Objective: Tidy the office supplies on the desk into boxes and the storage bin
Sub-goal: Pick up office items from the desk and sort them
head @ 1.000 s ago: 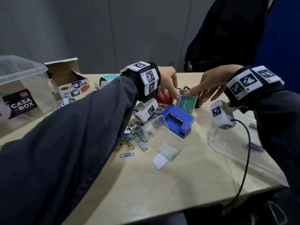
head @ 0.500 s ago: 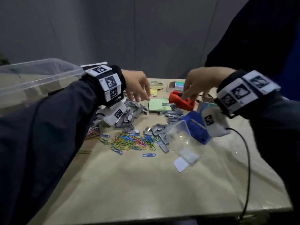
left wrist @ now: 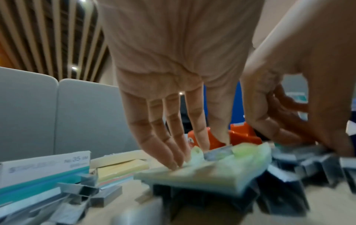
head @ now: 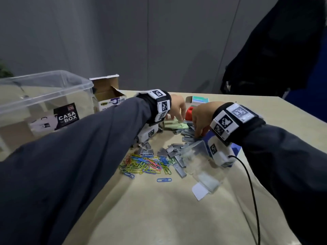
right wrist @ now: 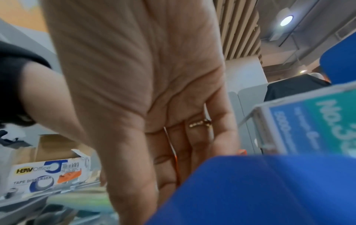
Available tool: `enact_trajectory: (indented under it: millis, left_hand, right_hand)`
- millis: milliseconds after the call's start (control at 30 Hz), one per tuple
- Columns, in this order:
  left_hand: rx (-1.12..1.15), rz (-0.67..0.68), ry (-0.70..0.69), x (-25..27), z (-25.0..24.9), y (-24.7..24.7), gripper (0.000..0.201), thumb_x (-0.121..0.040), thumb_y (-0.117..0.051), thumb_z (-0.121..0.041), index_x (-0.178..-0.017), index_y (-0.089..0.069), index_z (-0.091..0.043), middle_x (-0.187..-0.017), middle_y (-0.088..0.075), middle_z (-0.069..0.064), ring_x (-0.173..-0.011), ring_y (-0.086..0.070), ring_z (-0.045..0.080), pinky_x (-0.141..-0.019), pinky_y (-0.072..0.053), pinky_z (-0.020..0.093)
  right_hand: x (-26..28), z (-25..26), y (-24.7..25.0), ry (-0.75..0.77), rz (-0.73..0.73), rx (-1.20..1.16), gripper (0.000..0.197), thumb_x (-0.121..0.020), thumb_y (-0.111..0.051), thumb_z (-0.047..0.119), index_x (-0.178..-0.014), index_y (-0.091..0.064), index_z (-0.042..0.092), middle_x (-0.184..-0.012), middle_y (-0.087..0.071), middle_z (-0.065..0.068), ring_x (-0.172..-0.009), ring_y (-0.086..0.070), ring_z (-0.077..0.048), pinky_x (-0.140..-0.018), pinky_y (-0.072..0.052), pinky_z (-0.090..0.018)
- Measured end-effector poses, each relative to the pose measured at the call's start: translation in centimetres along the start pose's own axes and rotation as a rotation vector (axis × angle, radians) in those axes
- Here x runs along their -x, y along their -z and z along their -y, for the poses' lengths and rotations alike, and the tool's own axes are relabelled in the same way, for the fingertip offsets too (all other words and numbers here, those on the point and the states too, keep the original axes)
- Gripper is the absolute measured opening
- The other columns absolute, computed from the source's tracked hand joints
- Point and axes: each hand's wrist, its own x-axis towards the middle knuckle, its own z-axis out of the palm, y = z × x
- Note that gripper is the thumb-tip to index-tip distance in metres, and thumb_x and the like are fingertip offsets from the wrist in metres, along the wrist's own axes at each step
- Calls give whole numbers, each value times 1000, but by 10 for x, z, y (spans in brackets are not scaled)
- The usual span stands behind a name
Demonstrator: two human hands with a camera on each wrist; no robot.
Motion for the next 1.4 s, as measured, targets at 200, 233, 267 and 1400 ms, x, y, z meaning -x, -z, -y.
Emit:
enact_trajectory:
  millis: [200, 233, 267, 1400]
  left_hand:
    - [-88, 26, -42, -7, -8, -5, 15, -85, -73, -16, -94, -68, -4, -84, -63, 9, -58, -53, 11, -36, -37, 6]
    - [-90, 24, -43, -6, -8, -7, 16, -87, -70, -13, -94, -69, 1, -85, -64, 11, -58, -53, 10, -37, -37, 6]
    - [-85, 21, -39, -5, -7, -8, 18, -88, -68, -11, -94, -69, 5, -84, -66, 11, -56, -54, 9, -38, -39, 7]
    - [977, -309, 17, 145, 34, 38, 21, -73, -73, -3, -93, -72, 3, -88, -74, 18, -78, -73, 17, -71, -58, 18]
  right_hand:
    - [15, 1, 0, -7, -17, 17, 28, -82, -77, 27, -102, -73, 9, -89, -70, -1, -59, -54, -8, -54, -44, -16]
    - [18, 0, 1, -7, -21, -2, 23, -82, -77, 26, -98, -74, 10, -89, -72, -1, -55, -54, -6, -51, -43, -14]
    - [21, -3, 2, -7, -45, -24, 17, -83, -76, 25, -92, -74, 12, -87, -74, 0, -52, -54, -4, -52, -43, -14]
    - [26, -4, 26, 609, -463, -1038, 25, -76, -77, 20, -96, -74, 5, -80, -75, -8, -71, -68, -14, -72, -57, -26]
